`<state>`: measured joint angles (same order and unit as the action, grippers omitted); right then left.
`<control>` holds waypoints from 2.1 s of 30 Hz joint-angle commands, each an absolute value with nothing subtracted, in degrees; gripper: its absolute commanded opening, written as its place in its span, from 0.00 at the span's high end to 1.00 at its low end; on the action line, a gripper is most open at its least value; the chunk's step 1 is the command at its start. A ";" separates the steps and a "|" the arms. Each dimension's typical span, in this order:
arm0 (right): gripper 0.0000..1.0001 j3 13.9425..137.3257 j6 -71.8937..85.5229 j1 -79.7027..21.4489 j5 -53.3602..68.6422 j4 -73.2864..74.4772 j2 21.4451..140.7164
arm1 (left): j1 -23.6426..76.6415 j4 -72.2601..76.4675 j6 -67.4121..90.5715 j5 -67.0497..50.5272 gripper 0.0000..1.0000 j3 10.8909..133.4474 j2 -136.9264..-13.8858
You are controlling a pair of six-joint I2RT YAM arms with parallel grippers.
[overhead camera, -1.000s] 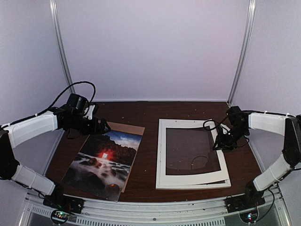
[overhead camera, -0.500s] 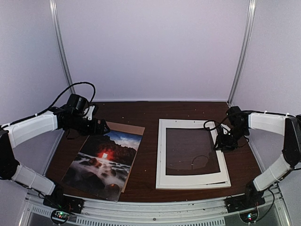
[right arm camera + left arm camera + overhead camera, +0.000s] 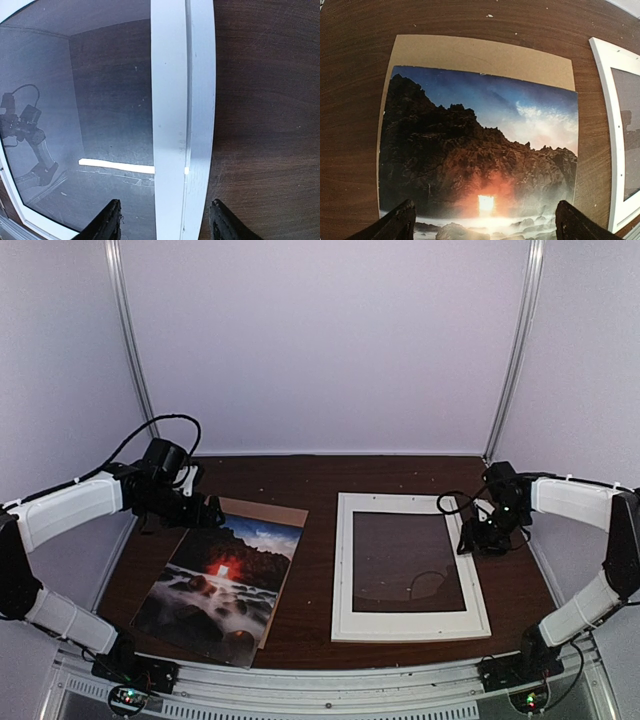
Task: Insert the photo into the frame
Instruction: Place the mat board on the glass panel, then move the photo to the center of the board.
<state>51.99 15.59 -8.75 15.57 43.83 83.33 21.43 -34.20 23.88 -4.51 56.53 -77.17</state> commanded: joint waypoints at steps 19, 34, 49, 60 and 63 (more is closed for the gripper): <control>0.24 71.82 16.52 -10.59 14.99 28.49 101.09 | 20.92 -35.89 23.57 -2.20 0.02 60.19 -80.43; 0.24 86.30 17.49 -10.37 12.63 29.83 118.59 | 20.92 -36.56 23.48 -1.91 0.02 60.56 -79.76; 0.24 87.38 16.87 -10.02 10.35 31.12 122.07 | 20.92 -36.05 23.64 -2.47 0.02 60.30 -80.84; 0.24 83.42 18.16 -10.16 16.05 25.42 117.40 | 20.92 -35.51 23.64 -2.89 0.02 59.82 -81.47; 0.24 83.23 18.47 -10.28 17.15 23.68 116.60 | 20.92 -35.42 23.72 -2.99 0.02 59.60 -81.48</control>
